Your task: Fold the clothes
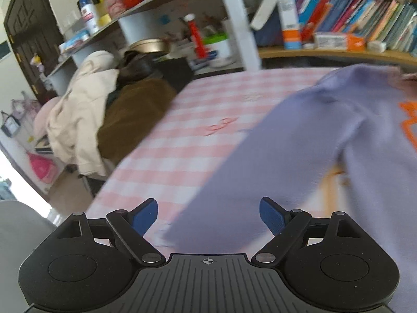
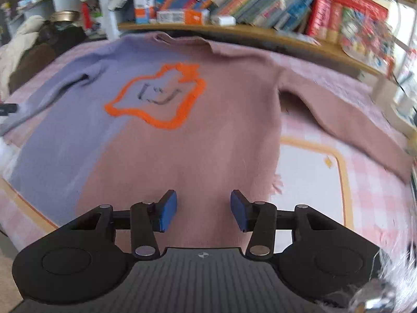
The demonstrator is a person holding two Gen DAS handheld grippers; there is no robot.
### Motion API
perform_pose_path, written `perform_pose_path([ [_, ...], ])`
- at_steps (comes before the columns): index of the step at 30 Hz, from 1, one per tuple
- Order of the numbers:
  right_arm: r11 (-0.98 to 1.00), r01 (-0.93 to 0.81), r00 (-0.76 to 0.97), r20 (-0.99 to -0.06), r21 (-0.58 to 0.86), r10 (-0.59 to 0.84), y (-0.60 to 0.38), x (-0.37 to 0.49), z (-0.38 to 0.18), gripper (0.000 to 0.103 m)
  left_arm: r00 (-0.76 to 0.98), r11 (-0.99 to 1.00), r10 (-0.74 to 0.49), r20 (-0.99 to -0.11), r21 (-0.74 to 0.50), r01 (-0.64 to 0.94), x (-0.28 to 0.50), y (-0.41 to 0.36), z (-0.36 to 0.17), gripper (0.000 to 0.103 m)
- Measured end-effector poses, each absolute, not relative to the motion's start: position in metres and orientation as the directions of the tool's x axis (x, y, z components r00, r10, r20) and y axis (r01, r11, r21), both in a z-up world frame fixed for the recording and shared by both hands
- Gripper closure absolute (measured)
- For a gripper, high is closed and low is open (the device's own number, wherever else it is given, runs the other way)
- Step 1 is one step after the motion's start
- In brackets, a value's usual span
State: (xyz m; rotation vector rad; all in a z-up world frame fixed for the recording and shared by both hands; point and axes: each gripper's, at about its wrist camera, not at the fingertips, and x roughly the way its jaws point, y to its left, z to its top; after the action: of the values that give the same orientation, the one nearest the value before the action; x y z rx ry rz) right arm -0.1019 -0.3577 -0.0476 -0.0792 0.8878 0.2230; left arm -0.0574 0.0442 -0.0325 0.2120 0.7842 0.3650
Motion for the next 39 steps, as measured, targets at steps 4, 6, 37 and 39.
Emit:
perform_pose_path([
  [4, 0.985, -0.171, 0.613, -0.783, 0.001, 0.107, -0.348, -0.108, -0.047, 0.063, 0.627, 0.907, 0.415, -0.659, 0.351, -0.231, -0.049, 0.065, -0.044, 0.016],
  [6, 0.989, -0.147, 0.606, -0.791, -0.009, 0.083, -0.342, -0.109, -0.048, 0.064, 0.605, 0.913, 0.407, -0.685, 0.331, -0.239, -0.044, 0.078, -0.050, 0.022],
  [37, 0.993, 0.094, 0.572, -0.813, -0.067, -0.109, -0.308, -0.113, -0.053, 0.065, 0.743, 0.995, 0.080, -0.665, 0.091, -0.025, 0.032, 0.136, -0.005, 0.093],
  [39, 0.994, 0.081, 0.568, -0.817, -0.070, -0.104, -0.308, -0.112, -0.053, 0.065, 0.711, 0.997, 0.065, -0.700, 0.068, -0.024, 0.017, 0.138, -0.017, 0.088],
])
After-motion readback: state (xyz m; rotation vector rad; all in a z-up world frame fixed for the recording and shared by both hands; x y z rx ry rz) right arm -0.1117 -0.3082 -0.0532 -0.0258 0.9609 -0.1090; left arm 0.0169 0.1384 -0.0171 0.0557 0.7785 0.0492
